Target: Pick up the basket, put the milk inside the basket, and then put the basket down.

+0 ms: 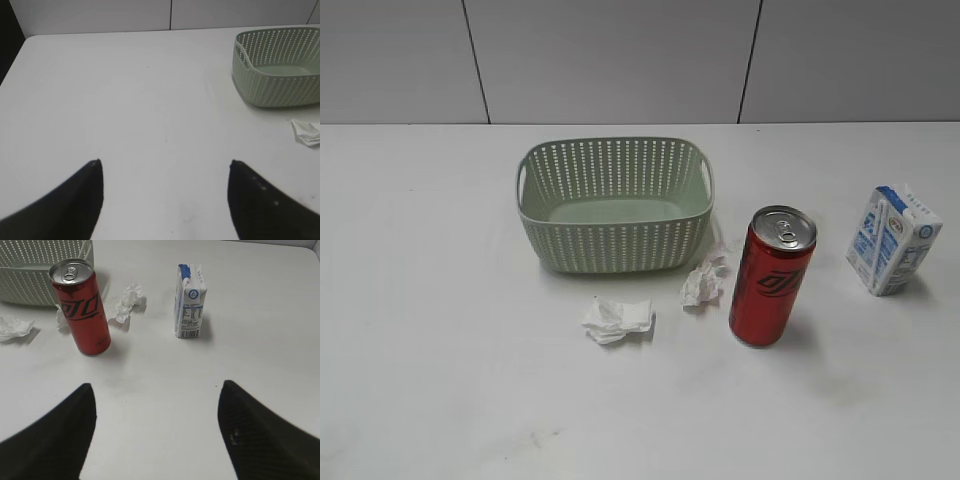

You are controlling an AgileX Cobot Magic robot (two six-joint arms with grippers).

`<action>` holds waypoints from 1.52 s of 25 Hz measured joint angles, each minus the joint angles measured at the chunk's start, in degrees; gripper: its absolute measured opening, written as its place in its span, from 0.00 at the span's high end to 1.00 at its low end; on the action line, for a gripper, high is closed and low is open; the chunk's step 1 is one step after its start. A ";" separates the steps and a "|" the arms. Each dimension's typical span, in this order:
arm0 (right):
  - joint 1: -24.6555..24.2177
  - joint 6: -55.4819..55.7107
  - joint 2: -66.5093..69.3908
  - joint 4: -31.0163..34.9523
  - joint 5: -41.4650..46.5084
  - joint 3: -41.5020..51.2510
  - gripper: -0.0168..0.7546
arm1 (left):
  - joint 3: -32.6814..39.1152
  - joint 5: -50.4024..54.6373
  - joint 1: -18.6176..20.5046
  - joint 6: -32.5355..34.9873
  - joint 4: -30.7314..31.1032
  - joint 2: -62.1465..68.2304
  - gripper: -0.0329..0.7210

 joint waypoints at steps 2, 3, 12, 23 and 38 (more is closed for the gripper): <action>0.00 0.00 0.00 0.00 0.00 0.00 0.21 | 0.00 0.00 0.00 0.00 0.00 0.00 0.18; 0.00 0.00 0.00 0.00 0.00 0.00 0.21 | 0.00 0.00 0.00 0.00 0.00 0.00 0.18; 0.00 0.00 0.00 0.00 0.00 0.00 0.21 | 0.00 0.00 0.00 0.00 0.00 0.00 0.18; 0.00 0.00 0.00 0.00 0.00 0.00 0.21 | 0.00 0.00 0.00 0.00 0.00 0.00 0.18; 0.00 0.00 0.00 0.06 0.00 0.00 0.21 | -9.35 -3.29 0.00 0.00 -0.99 12.99 0.18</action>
